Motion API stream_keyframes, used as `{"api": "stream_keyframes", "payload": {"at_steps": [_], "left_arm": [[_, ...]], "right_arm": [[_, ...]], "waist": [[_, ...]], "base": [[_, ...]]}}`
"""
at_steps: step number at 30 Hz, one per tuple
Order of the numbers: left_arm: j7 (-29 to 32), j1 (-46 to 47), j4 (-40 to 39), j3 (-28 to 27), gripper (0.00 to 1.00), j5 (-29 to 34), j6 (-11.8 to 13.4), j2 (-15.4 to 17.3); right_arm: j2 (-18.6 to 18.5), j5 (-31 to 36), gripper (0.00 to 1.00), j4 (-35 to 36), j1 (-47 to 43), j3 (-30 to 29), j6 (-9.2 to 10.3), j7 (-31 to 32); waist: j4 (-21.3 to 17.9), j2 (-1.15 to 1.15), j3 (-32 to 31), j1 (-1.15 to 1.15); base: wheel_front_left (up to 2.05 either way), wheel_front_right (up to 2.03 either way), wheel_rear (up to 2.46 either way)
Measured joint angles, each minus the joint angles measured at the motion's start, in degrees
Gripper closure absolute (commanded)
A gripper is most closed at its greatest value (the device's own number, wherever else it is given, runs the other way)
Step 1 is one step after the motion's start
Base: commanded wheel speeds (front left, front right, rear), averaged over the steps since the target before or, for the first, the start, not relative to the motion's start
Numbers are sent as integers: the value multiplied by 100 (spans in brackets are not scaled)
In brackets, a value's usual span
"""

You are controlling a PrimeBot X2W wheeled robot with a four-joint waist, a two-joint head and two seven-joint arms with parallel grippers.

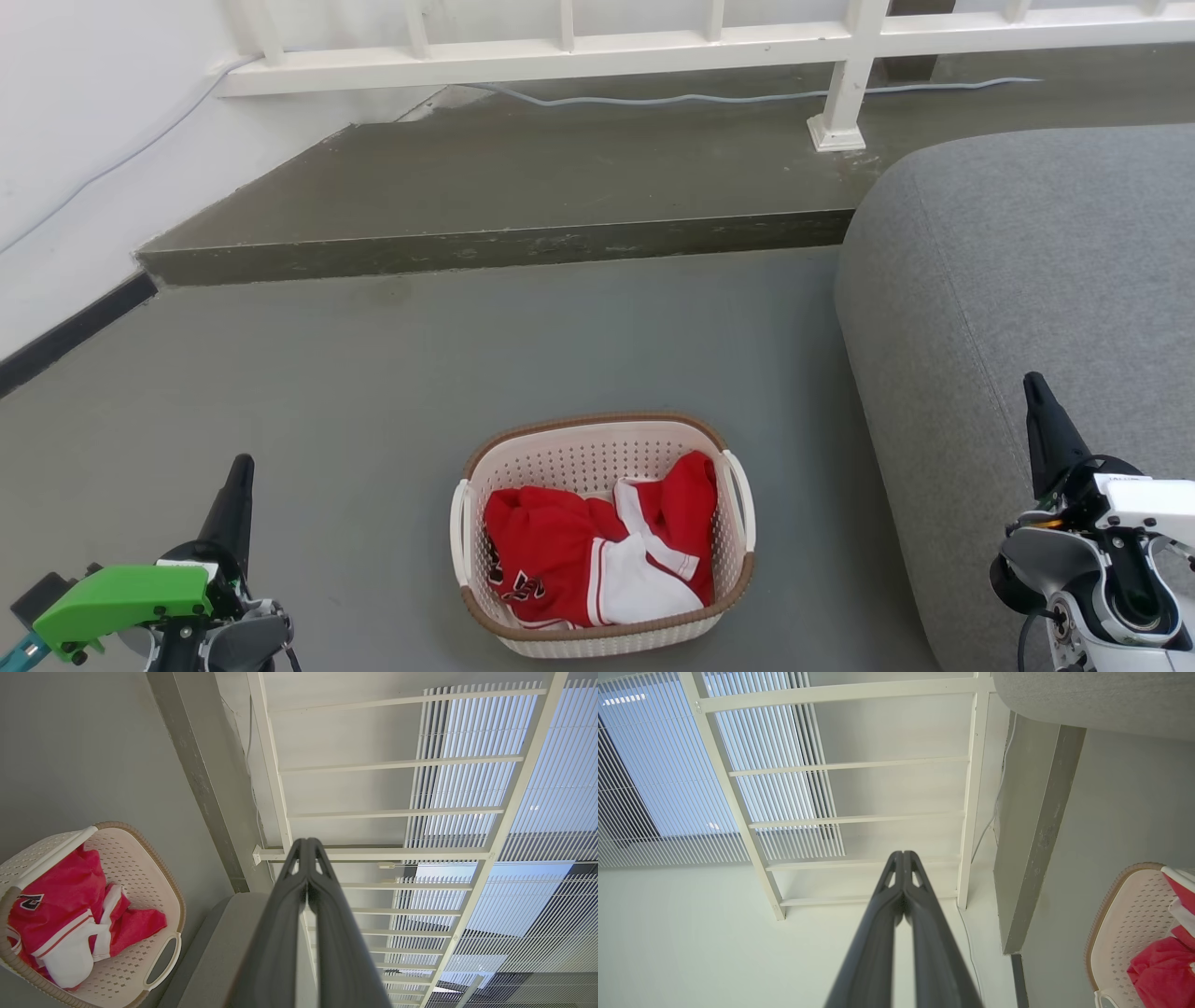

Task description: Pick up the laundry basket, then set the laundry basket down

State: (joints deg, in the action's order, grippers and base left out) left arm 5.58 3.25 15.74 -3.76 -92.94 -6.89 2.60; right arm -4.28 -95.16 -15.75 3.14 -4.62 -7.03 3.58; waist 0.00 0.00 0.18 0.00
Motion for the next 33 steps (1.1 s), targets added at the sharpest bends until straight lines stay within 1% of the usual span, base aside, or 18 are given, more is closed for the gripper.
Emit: {"api": "stream_keyframes", "payload": {"at_steps": [33], "left_arm": [[0, 0, 0, -3, 100, 0, 0, 0]], "right_arm": [[14, 1, 100, 0, 0, -18, 0, 8]], "waist": [[0, 0, 0, 0]], "base": [[0, 0, 0]]}}
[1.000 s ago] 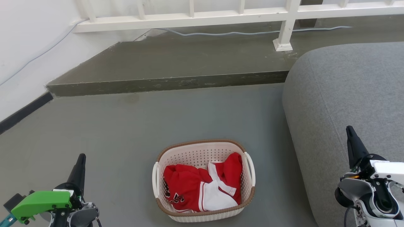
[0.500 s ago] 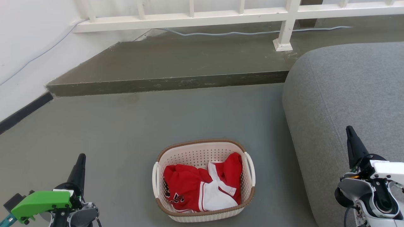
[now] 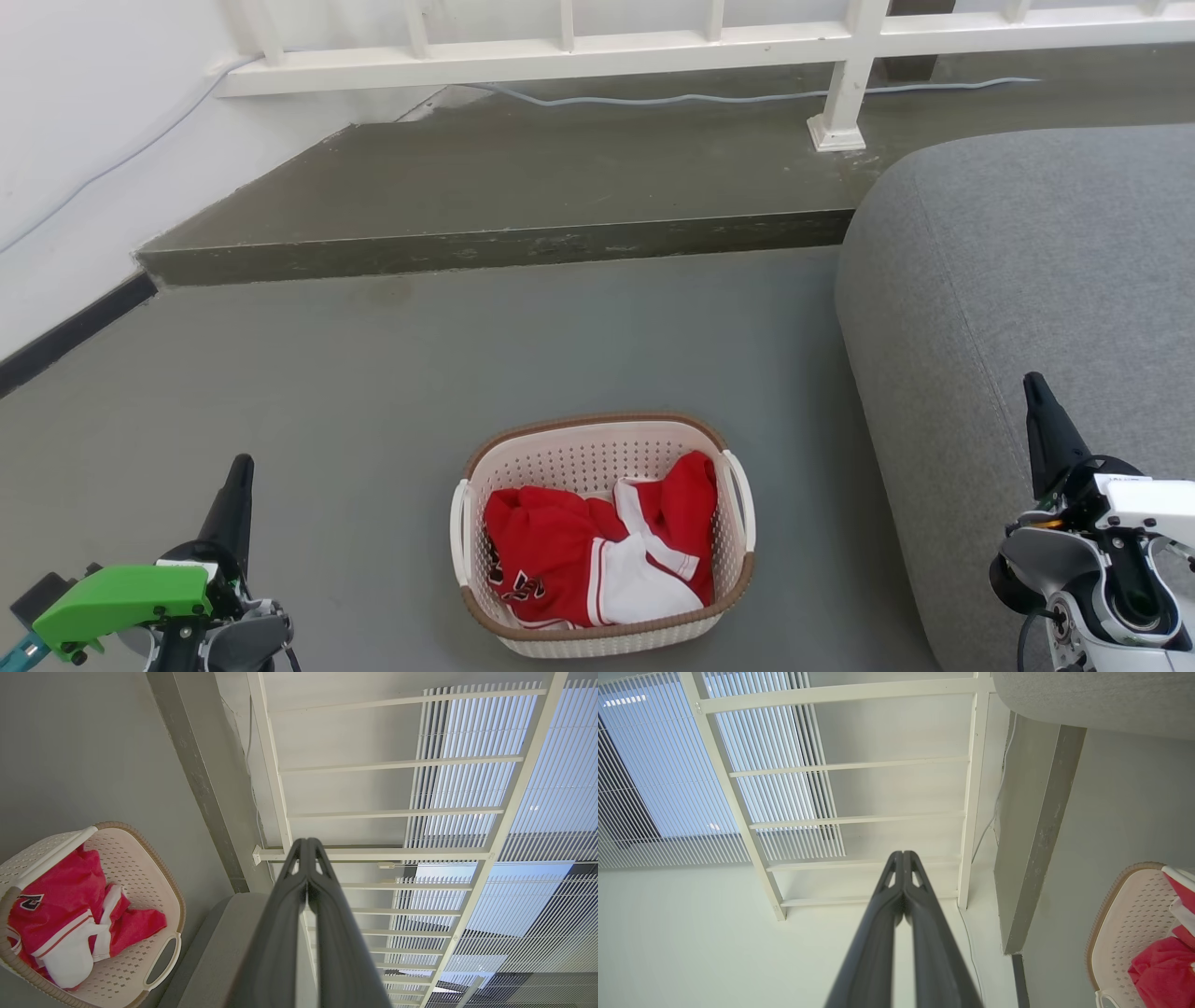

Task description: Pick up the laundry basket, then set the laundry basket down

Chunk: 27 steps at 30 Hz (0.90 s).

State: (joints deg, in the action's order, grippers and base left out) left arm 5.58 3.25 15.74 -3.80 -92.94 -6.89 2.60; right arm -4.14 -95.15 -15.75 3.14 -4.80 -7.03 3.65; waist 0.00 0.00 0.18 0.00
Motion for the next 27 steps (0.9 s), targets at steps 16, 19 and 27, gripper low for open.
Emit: {"api": "stream_keyframes", "payload": {"at_steps": [16, 19, 27], "left_arm": [[-67, -216, 198, 62, 0, 13, 11, -129], [-142, -214, 168, 88, 0, 45, 11, -129], [-307, -207, 31, 205, 0, 196, 11, -127]], "right_arm": [[154, 1, 0, -168, -259, 31, 8, -41], [154, 43, 0, -119, -252, 52, 8, -67], [153, 186, 0, 45, -241, 140, 8, -163]], "waist": [[3, 0, 13, 0], [4, 0, 20, 0], [7, 0, 34, 0]], "base": [[0, 0, 0], [0, 0, 0], [0, 0, 0]]}}
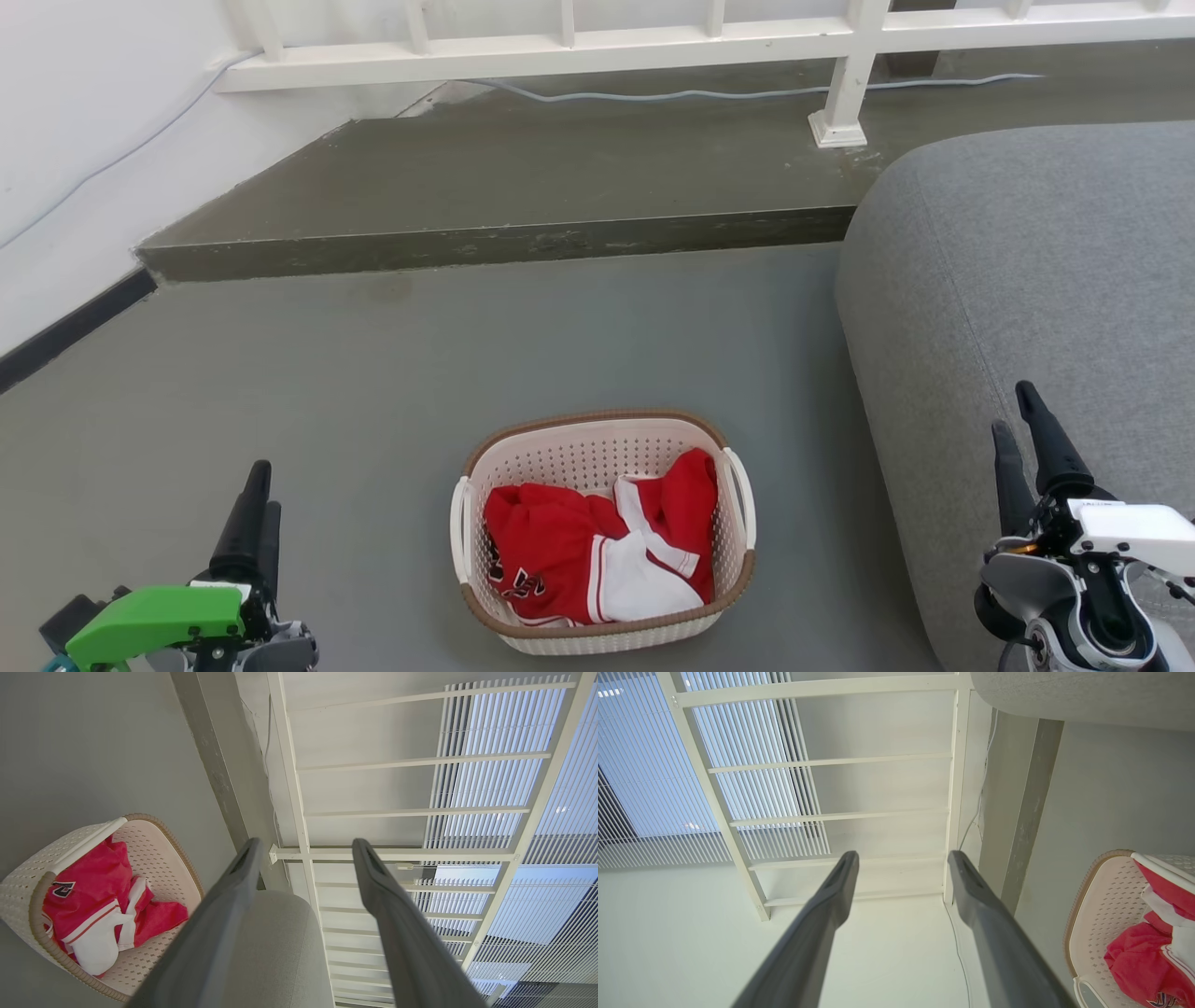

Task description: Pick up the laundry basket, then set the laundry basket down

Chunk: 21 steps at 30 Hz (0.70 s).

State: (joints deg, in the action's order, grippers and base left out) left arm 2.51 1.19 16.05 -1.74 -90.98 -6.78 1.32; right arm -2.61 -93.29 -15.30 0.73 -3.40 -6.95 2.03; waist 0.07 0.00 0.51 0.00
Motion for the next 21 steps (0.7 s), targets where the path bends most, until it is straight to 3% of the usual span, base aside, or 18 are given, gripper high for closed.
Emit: {"api": "stream_keyframes", "payload": {"at_steps": [12, 21], "left_arm": [[-222, 48, -163, 212, 0, 604, 0, 55], [-400, 118, -202, 410, 0, 1249, -1, 164]], "right_arm": [[-114, 425, 0, 261, 79, 186, 0, -256], [-366, 1113, 0, 436, 140, 491, 0, -437]], "waist": [[-1, 0, 21, 0], [-4, 0, 39, 0]], "base": [[0, 0, 0], [0, 0, 0]]}}
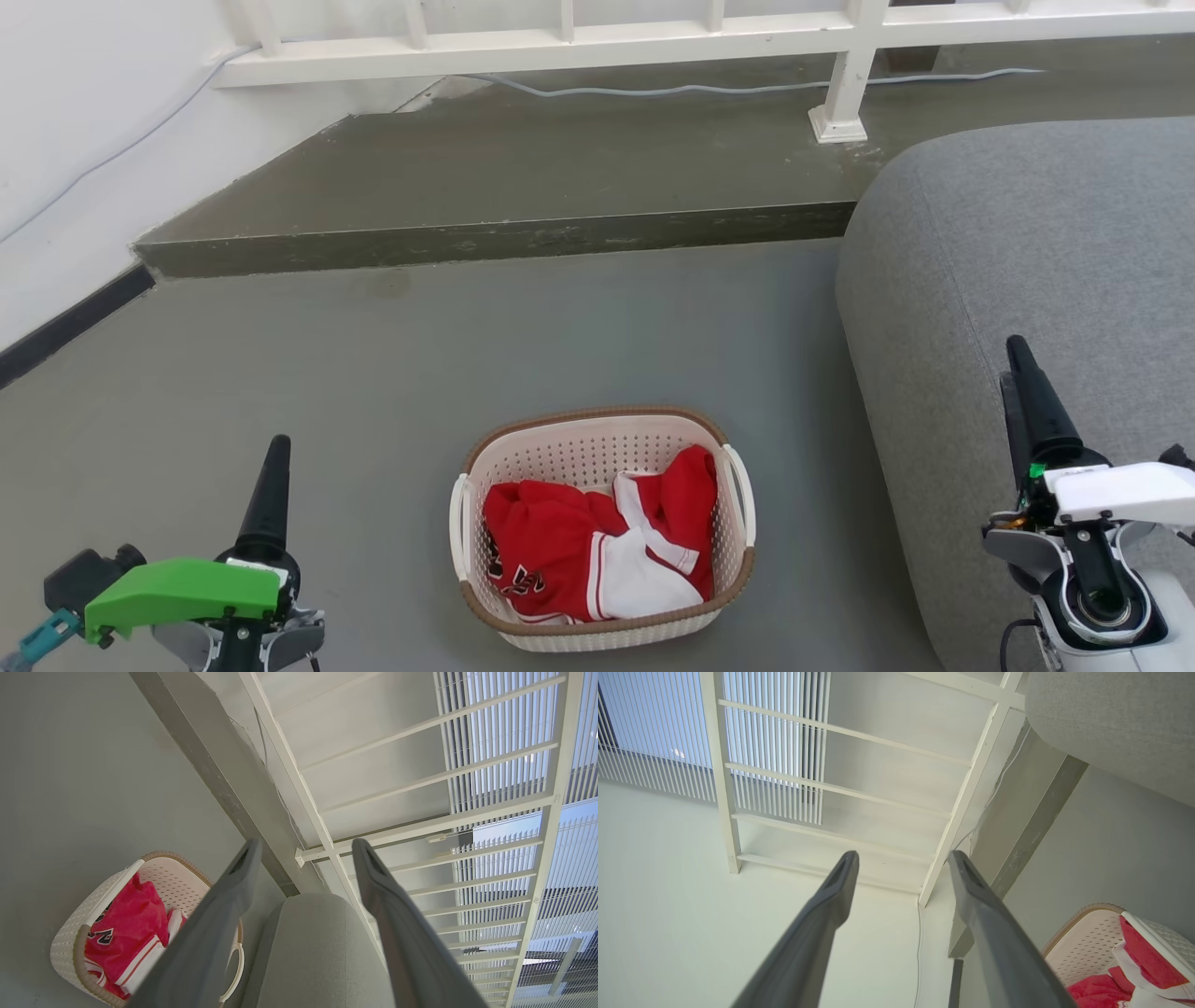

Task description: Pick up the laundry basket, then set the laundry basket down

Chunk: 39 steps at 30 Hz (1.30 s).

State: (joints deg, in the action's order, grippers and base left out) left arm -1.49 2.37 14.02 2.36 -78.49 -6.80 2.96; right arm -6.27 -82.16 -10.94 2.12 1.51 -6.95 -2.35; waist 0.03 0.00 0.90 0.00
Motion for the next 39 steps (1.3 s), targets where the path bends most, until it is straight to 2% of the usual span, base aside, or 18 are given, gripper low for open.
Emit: {"api": "stream_keyframes", "payload": {"at_steps": [7, 16, 21, 27, 35, 39], "left_arm": [[-114, 5, -54, 19, 0, 693, 0, 41], [-275, 94, -172, 149, 0, 1873, 2, 116], [-352, 96, -207, 219, 0, 2308, 35, 118], [-471, 107, -291, 339, 0, 3033, 138, 116], [-599, 118, -370, 433, 0, 3674, 202, 94], [-675, 121, -404, 487, 0, 3964, 233, 69]], "right_arm": [[-188, 664, 0, 24, 25, 231, -1, -126], [-409, 1734, 0, 21, 100, 546, -2, -272], [-423, 2129, 0, 21, 120, 580, 7, -326], [-422, 2752, 0, 43, 205, 631, 107, -448], [-424, 3424, 0, 45, 218, 735, 253, -569], [-424, 3754, 0, 46, 222, 801, 259, -627]], "waist": [[-3, 0, 6, 0], [-6, 0, 6, 0], [-11, 0, 9, 0], [-14, 0, 20, 0], [-11, 0, 36, 0], [-10, 0, 37, 0]], "base": [[0, 0, 0], [0, 0, 0], [0, 0, 0], [0, 0, 0], [0, 0, 0], [0, 0, 0]]}}
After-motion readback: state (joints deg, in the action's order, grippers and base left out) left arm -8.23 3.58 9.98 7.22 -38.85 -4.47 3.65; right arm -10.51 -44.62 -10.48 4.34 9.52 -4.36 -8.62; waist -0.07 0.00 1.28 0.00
